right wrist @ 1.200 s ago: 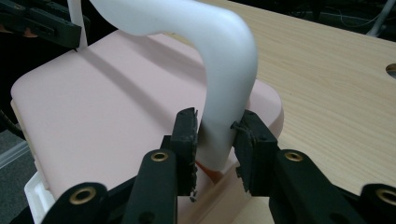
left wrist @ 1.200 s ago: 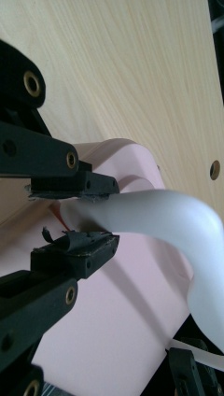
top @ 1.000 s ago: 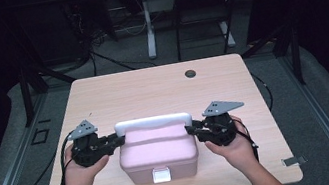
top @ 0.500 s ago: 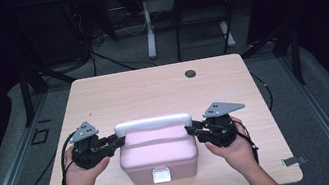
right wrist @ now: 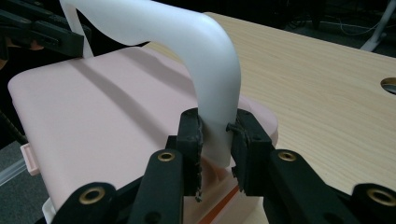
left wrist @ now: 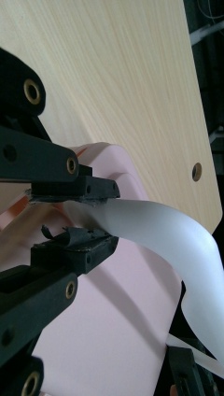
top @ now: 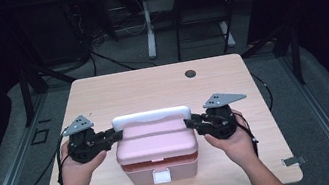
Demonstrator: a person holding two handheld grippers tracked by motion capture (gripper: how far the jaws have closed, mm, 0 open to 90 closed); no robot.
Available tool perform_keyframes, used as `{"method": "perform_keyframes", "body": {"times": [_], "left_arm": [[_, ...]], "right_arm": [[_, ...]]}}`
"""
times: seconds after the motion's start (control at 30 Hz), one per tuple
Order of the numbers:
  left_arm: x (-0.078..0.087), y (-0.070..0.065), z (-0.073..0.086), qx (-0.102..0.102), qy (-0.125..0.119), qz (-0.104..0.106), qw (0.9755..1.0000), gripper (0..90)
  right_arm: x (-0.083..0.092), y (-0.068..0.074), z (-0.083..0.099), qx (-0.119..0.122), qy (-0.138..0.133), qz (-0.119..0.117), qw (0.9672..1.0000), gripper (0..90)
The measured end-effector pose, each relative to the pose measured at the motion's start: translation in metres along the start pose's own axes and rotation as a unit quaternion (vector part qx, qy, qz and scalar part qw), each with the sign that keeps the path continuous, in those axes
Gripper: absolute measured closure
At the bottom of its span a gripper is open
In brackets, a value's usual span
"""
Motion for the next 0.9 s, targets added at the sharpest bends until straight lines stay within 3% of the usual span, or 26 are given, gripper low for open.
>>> {"method": "perform_keyframes", "body": {"times": [0.33,0.53,0.9], "left_arm": [[0.001,0.001,-0.006,0.004,0.005,0.002,1.0,73.4],[0.002,0.004,-0.011,0.014,0.006,0.007,0.9999,73.3],[0.009,0.003,-0.006,0.012,0.008,0.009,0.9999,68.8]], "right_arm": [[0.001,-0.001,-0.004,-0.006,0.002,-0.002,1.0,73.8],[0.001,-0.002,-0.009,-0.018,-0.01,-0.002,0.9998,73.8],[0.002,0.0,-0.008,-0.015,-0.017,-0.005,0.9997,74.0]]}}
Point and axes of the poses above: each handheld gripper's, and its own axes: x roughly backward along the jaws, z roughly out of its underside, y roughly to its left, the point moved 7 cm from there along -x, roughly forward along the jaws
